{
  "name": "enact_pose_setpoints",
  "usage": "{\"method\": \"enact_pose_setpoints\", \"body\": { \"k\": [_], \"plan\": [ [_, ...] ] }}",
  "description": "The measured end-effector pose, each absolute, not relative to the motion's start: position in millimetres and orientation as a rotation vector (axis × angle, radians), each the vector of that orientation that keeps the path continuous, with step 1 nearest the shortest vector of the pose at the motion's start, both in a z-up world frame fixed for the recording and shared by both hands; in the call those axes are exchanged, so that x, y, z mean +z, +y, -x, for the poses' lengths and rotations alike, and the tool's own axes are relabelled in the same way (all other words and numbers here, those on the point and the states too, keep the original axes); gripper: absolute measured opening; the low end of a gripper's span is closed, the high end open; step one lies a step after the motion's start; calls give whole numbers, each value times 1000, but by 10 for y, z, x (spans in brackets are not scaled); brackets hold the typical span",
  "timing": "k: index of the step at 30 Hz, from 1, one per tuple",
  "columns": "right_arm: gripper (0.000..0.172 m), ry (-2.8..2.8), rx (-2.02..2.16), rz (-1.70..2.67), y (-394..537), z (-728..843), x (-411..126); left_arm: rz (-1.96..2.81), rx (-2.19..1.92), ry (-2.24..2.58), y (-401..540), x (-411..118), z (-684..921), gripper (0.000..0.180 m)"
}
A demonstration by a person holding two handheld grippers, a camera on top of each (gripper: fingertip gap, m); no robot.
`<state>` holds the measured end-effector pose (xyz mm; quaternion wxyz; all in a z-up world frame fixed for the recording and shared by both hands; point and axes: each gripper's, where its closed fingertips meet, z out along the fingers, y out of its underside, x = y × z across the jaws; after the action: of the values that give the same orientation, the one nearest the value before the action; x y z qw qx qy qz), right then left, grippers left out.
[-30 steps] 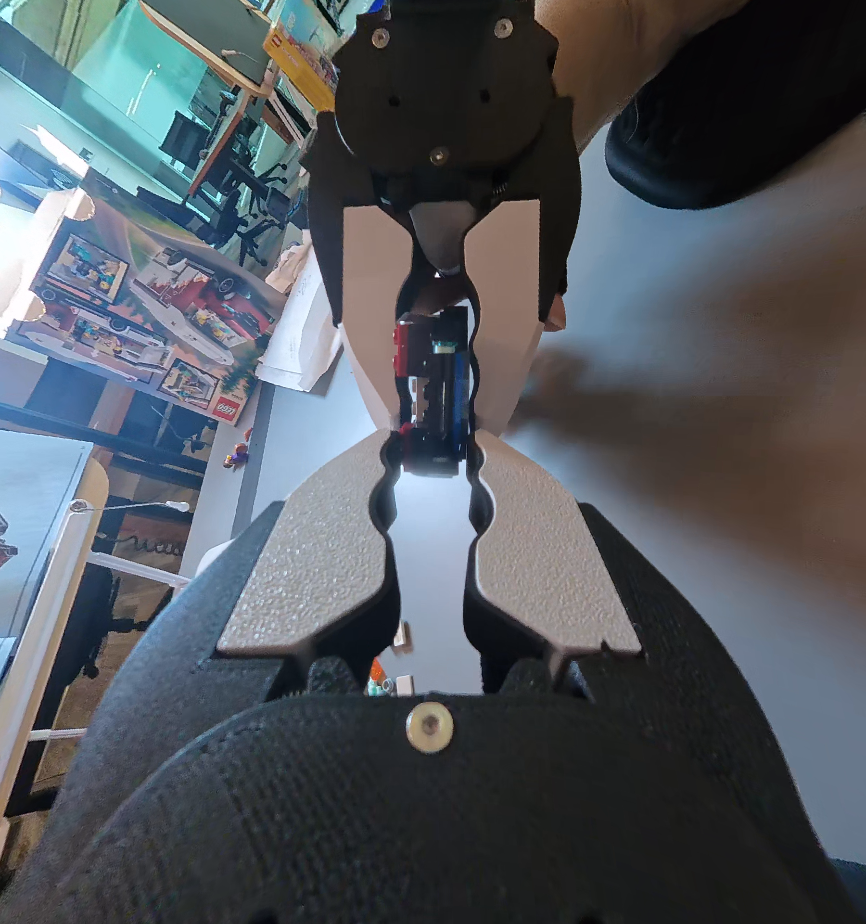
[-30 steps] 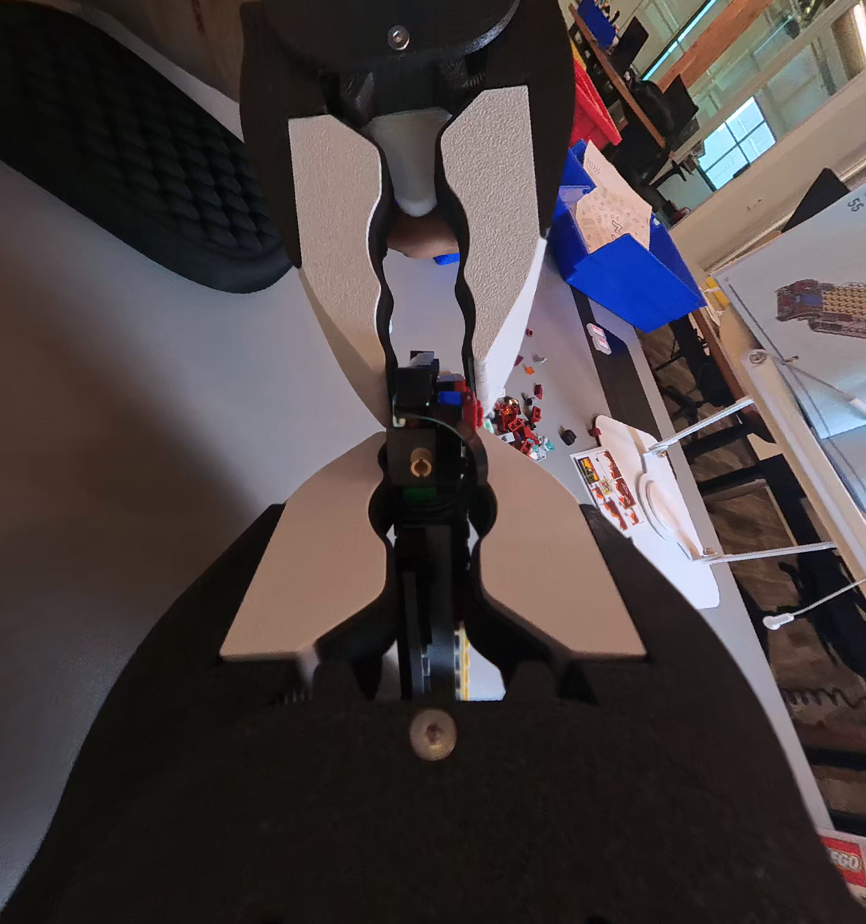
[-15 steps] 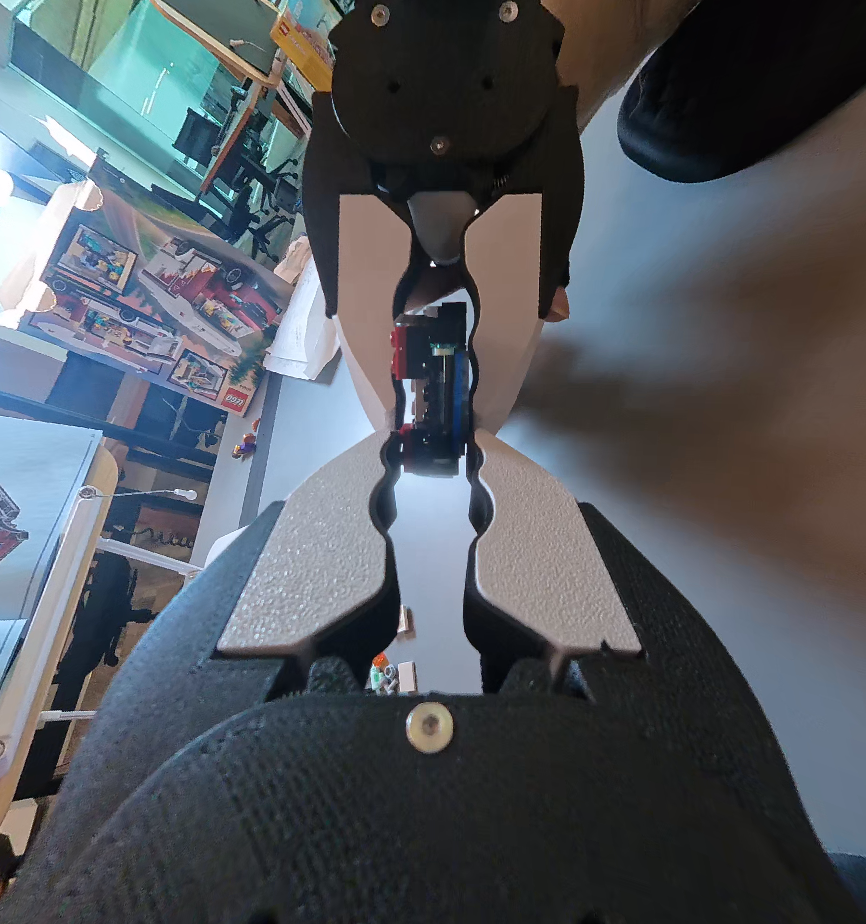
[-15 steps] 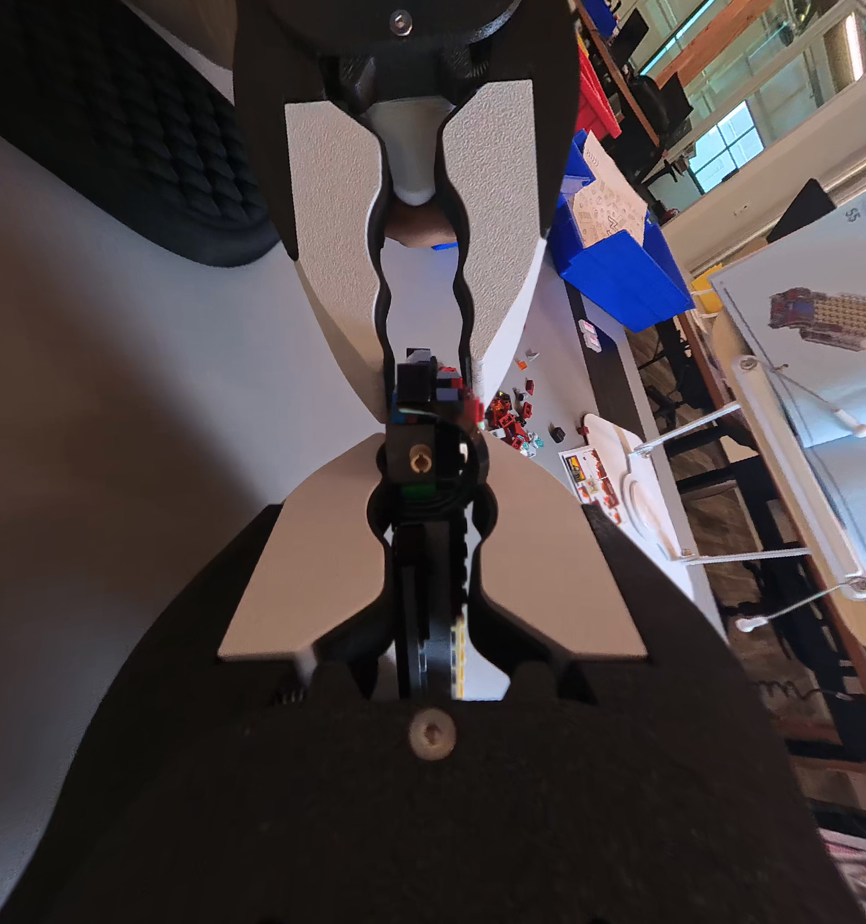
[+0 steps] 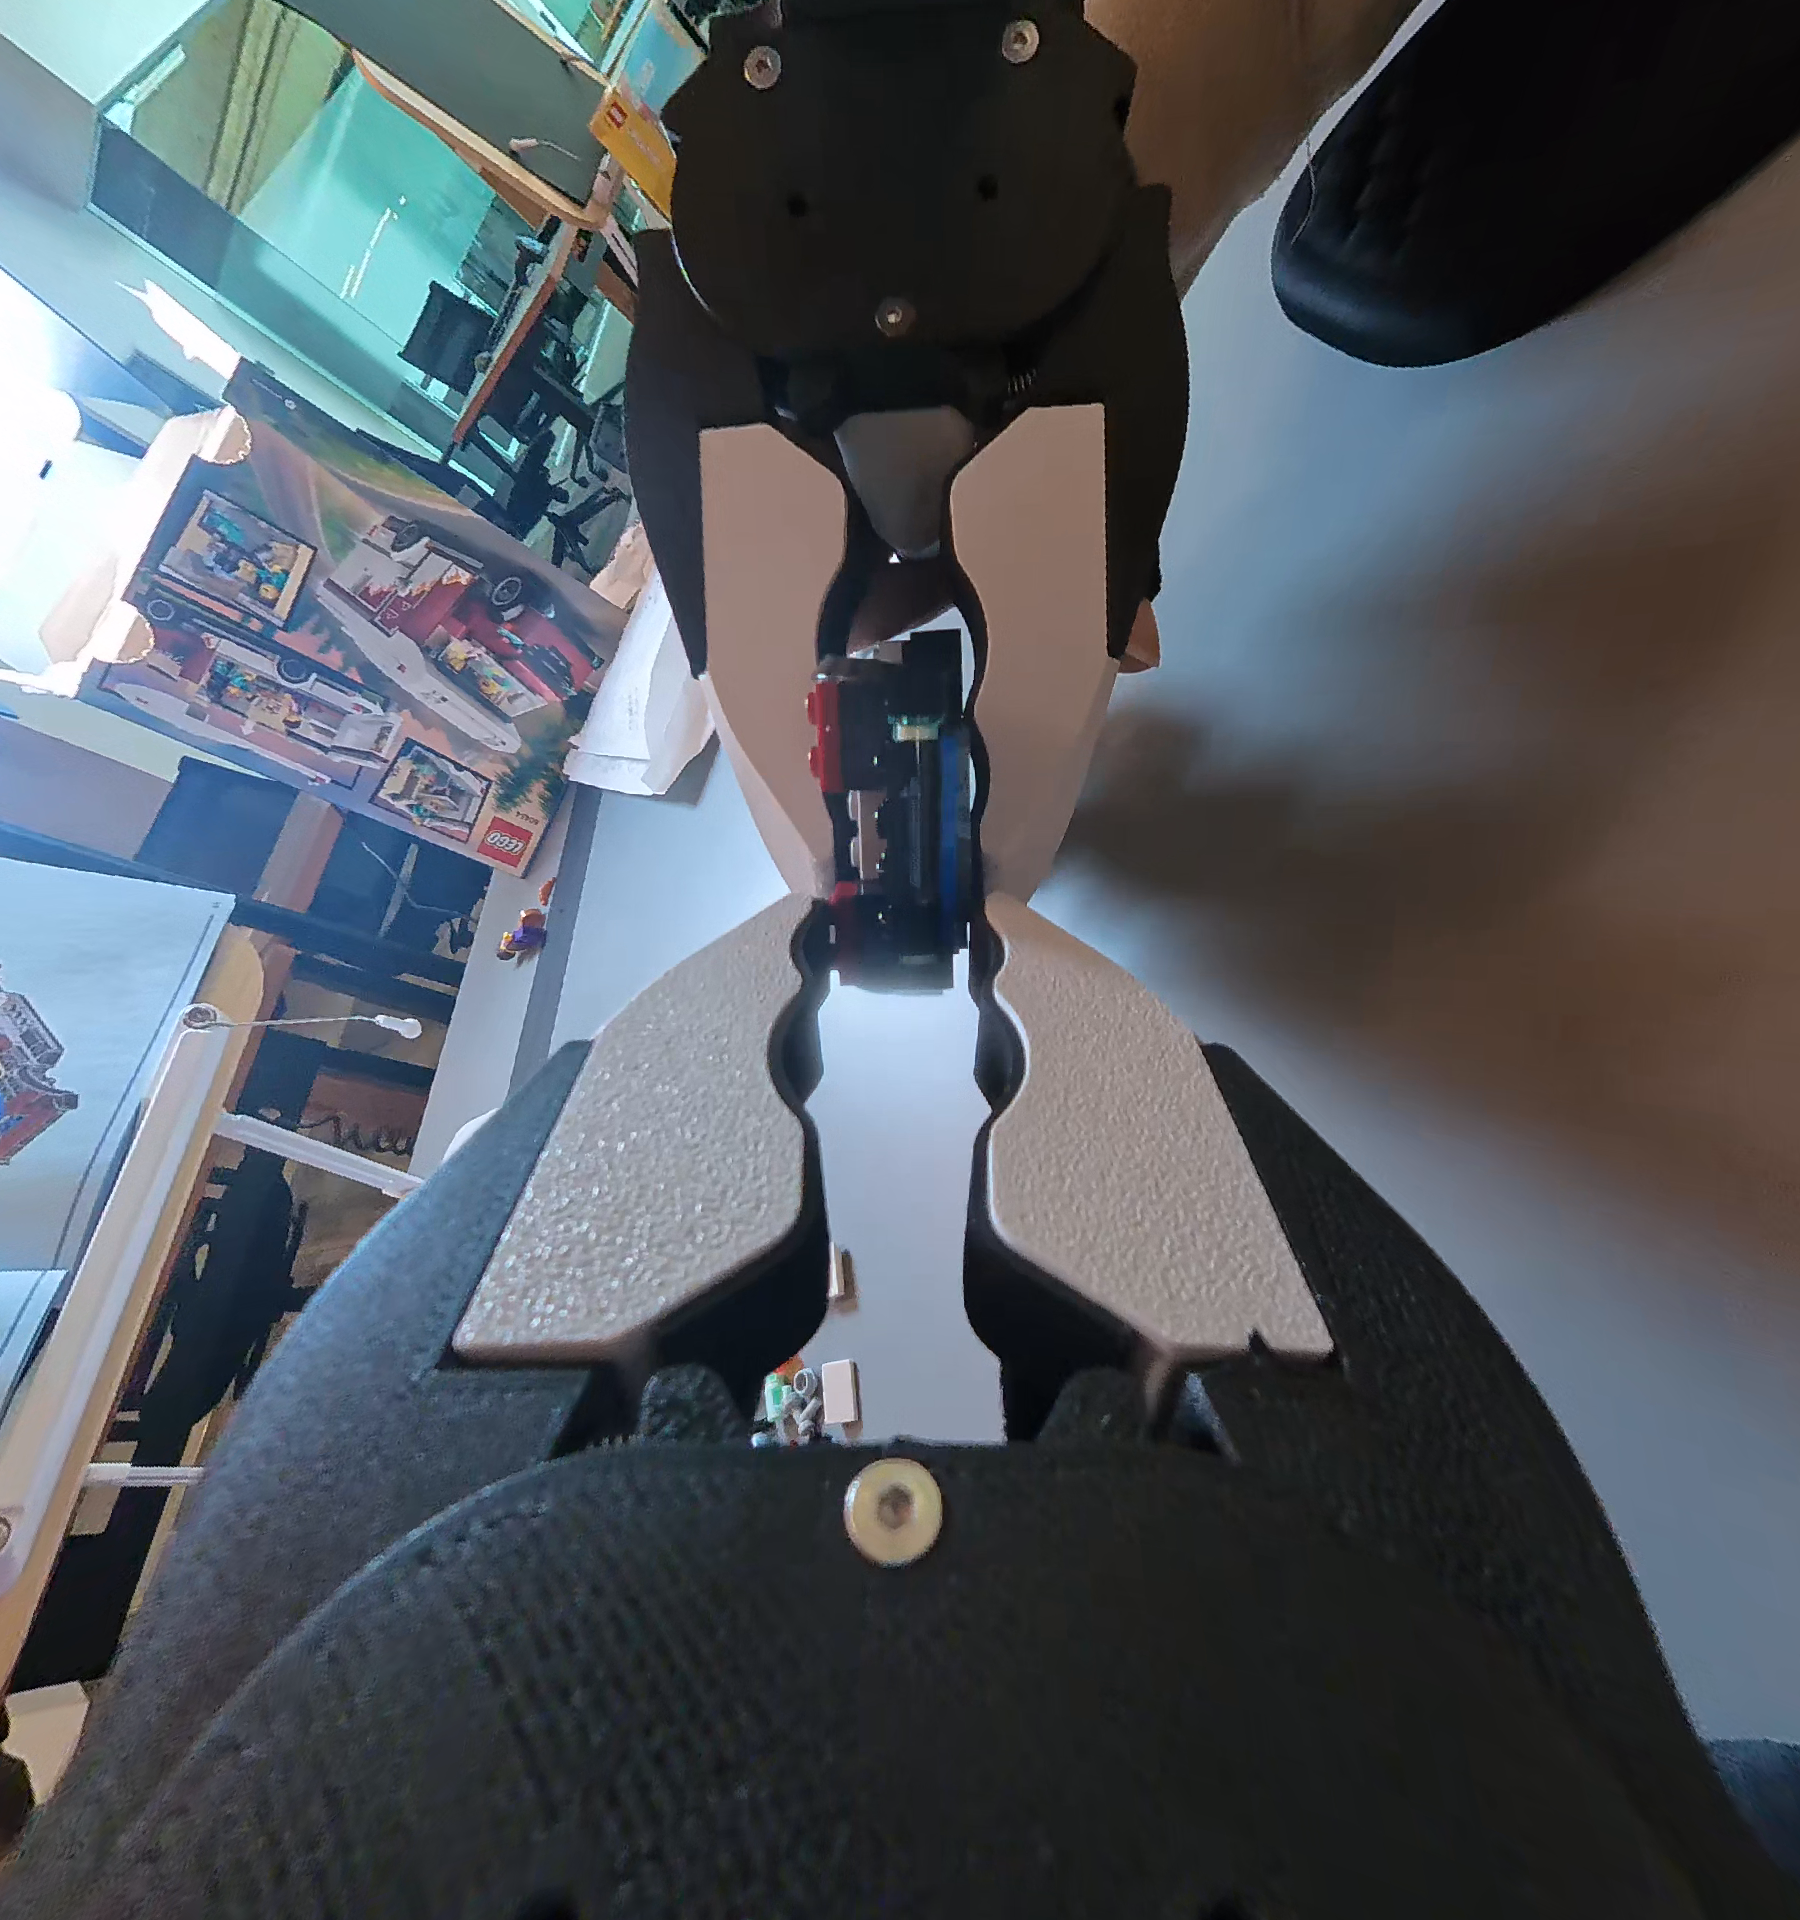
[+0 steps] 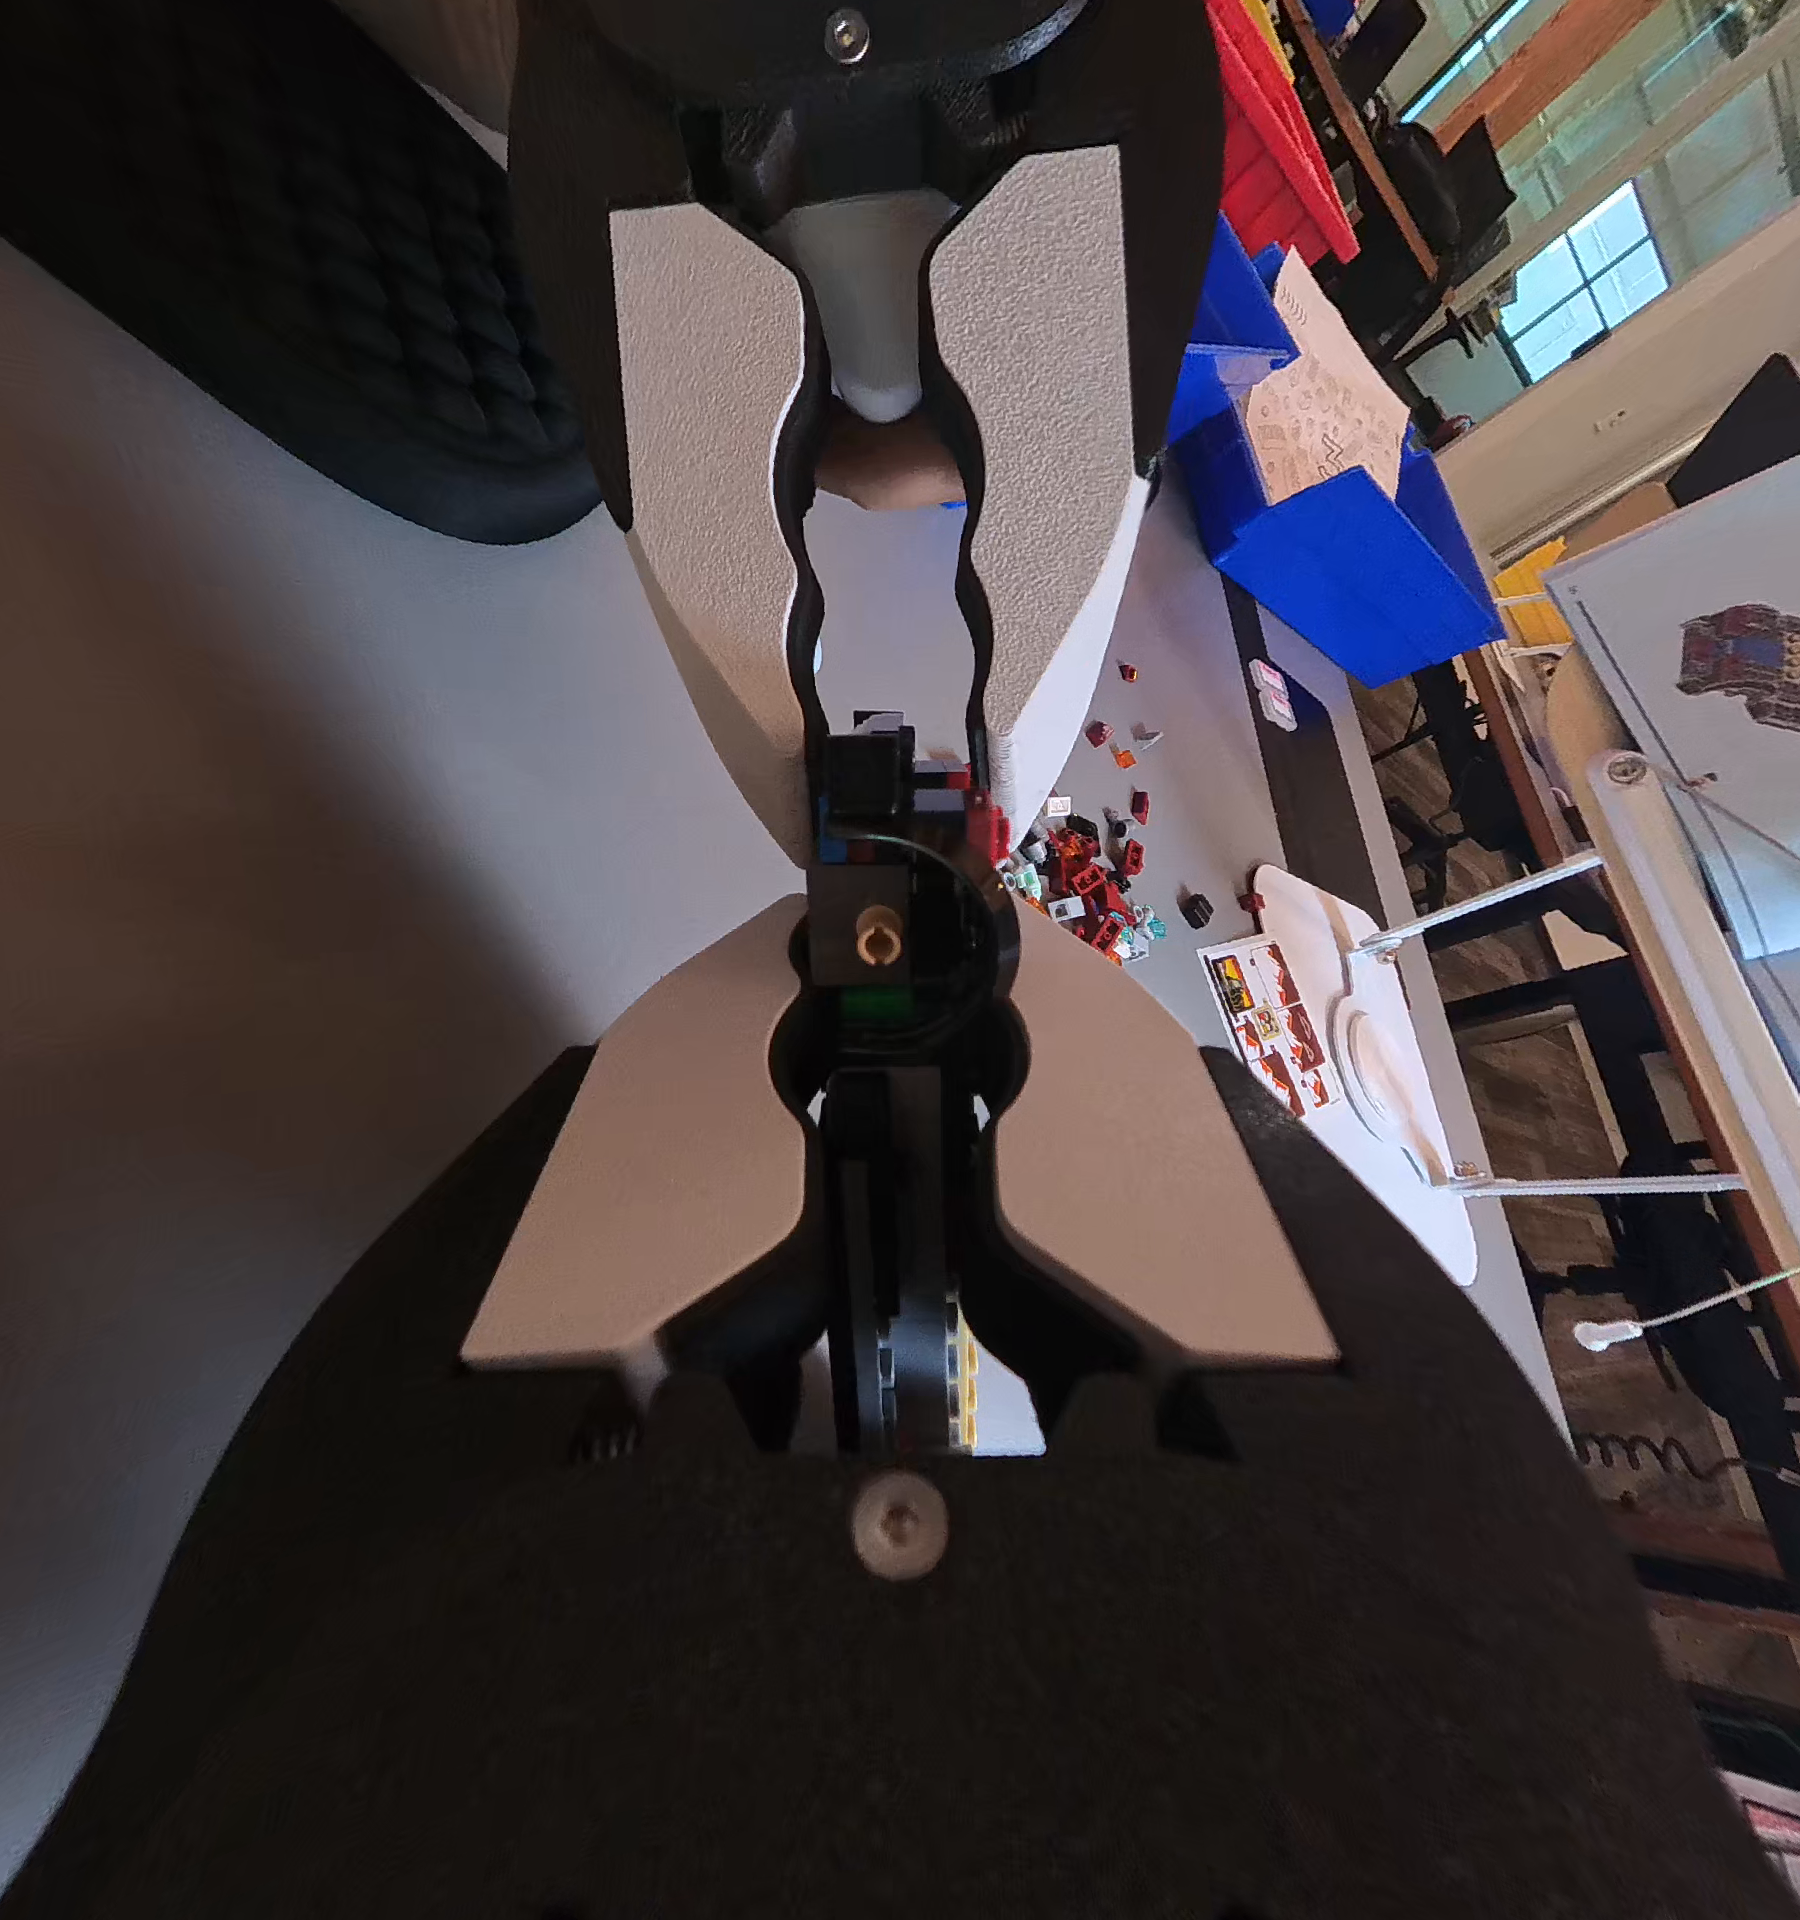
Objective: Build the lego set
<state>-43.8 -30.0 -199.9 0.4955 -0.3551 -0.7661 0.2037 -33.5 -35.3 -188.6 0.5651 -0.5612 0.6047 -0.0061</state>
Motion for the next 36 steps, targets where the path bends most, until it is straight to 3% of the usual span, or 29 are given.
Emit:
{"method": "enact_pose_setpoints", "body": {
  "k": [6, 9, 12, 14, 16, 21, 30, 36],
  "plan": [
    [27, -1835, 453, 892, -218, 467, -1973, 1293, -6, 1396, -300, -1874, 393, 26],
    [43, -1879, 419, 917, -85, 348, -2018, 1292, -3, 1385, -259, -1898, 478, 26],
    [45, -1917, 422, 943, 57, 231, -2071, 1257, 3, 1399, -251, -1932, 535, 26],
    [40, -1971, 393, 925, 83, 215, -2117, 1251, -9, 1390, -245, -1937, 536, 26],
    [24, -1988, 291, 857, 95, 246, -2134, 1274, -10, 1365, -205, -1938, 566, 26],
    [23, -1925, 127, 908, 282, 278, -2201, 1392, -60, 1278, -104, -2009, 692, 26],
    [23, -1862, -165, 848, 360, 281, -2493, 1935, -780, 919, -148, -2357, 661, 66],
    [24, -1911, -138, 778, 251, 300, -2614, 2017, -610, 962, -106, -2573, 666, 47]
  ]
}}
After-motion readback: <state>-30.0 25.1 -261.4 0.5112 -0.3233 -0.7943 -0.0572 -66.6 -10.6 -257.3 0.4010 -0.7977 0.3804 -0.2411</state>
